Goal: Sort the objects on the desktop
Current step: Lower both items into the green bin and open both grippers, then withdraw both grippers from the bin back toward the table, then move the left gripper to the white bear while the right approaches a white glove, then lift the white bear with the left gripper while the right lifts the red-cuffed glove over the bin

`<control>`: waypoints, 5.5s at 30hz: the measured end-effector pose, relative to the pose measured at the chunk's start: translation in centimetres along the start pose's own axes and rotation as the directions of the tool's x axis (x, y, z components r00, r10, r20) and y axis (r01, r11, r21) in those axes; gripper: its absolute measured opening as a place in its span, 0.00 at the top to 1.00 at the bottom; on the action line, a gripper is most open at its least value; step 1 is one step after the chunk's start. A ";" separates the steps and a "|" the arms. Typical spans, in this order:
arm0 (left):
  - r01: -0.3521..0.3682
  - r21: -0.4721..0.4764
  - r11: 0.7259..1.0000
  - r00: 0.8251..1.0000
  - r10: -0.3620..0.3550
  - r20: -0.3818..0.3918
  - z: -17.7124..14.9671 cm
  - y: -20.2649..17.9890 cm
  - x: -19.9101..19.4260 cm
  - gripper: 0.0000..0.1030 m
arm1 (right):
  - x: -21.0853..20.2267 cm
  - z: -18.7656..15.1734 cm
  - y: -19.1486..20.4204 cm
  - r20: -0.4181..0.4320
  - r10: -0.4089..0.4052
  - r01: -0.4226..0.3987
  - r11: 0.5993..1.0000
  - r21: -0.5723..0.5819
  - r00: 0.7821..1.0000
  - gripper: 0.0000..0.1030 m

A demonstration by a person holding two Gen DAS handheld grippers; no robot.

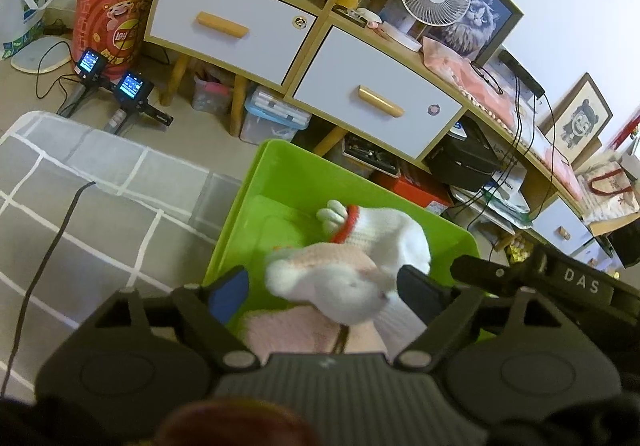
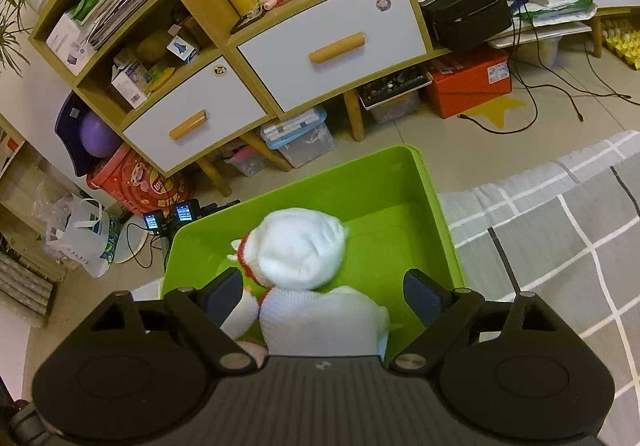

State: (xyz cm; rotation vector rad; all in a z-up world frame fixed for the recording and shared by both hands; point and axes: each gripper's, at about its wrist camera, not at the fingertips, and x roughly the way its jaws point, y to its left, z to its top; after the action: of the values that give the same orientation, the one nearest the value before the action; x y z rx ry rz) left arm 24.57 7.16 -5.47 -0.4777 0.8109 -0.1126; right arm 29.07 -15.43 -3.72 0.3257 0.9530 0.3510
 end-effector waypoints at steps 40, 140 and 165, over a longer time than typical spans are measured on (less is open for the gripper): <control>-0.131 0.172 0.976 0.987 0.145 -0.069 -2.0 -3.4 -9.1 0.01 | -9.7 -5.6 0.2 -0.151 0.042 -0.058 0.993 -0.100 0.988 0.12; -0.047 0.370 0.928 0.901 0.199 -0.385 -12.3 3.1 -13.3 0.28 | -9.1 -15.7 -4.1 -0.445 -0.051 -0.096 0.948 -0.303 0.894 0.33; 0.064 0.313 0.948 0.963 0.024 -0.269 -8.8 -0.8 -16.5 0.28 | -12.4 -11.3 -4.8 -0.344 0.110 -0.158 0.981 -0.115 0.933 0.33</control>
State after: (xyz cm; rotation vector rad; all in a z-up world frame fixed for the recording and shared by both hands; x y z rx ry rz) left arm 6.89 7.75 0.75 -0.1635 1.0341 -0.3287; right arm 13.82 -23.77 -2.79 0.2038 1.2375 0.6110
